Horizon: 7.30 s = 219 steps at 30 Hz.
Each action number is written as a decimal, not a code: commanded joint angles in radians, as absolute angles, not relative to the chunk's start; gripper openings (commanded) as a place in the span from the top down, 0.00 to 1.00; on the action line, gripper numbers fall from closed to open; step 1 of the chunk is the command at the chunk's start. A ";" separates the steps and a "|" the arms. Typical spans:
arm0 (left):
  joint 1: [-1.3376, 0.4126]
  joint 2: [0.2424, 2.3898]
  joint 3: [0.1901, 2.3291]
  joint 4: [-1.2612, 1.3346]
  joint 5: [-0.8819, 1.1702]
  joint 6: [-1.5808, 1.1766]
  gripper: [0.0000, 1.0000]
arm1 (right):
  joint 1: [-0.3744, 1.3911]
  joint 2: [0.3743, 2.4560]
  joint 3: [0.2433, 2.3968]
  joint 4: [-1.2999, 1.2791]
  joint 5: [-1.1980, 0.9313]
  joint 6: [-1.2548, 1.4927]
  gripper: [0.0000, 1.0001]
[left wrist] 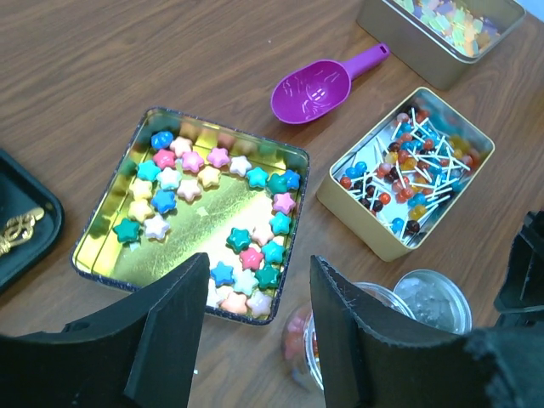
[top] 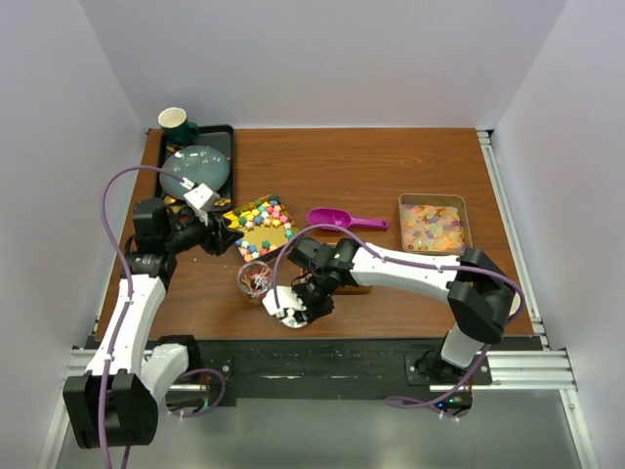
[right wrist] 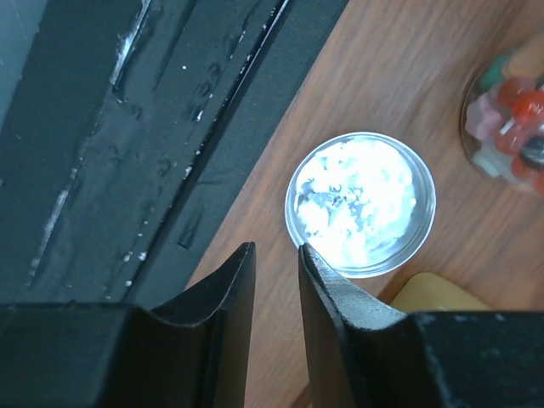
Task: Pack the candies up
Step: Pick up the bottle lid at the center of the board, then close the bottle lid on the packing bottle.
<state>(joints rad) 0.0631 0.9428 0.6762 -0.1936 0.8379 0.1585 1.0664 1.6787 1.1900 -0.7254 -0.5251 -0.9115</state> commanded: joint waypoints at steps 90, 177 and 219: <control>0.051 1.371 0.838 0.095 0.788 -1.413 0.17 | 0.781 1.853 1.568 0.198 -0.459 0.595 1.00; -0.238 0.835 0.692 -0.353 0.247 -0.274 0.50 | 0.721 1.497 1.292 -0.311 -0.500 -0.098 0.01; -0.802 0.807 0.499 -0.288 -0.175 -0.385 0.37 | 0.555 1.213 0.933 -0.110 -0.439 -0.120 0.01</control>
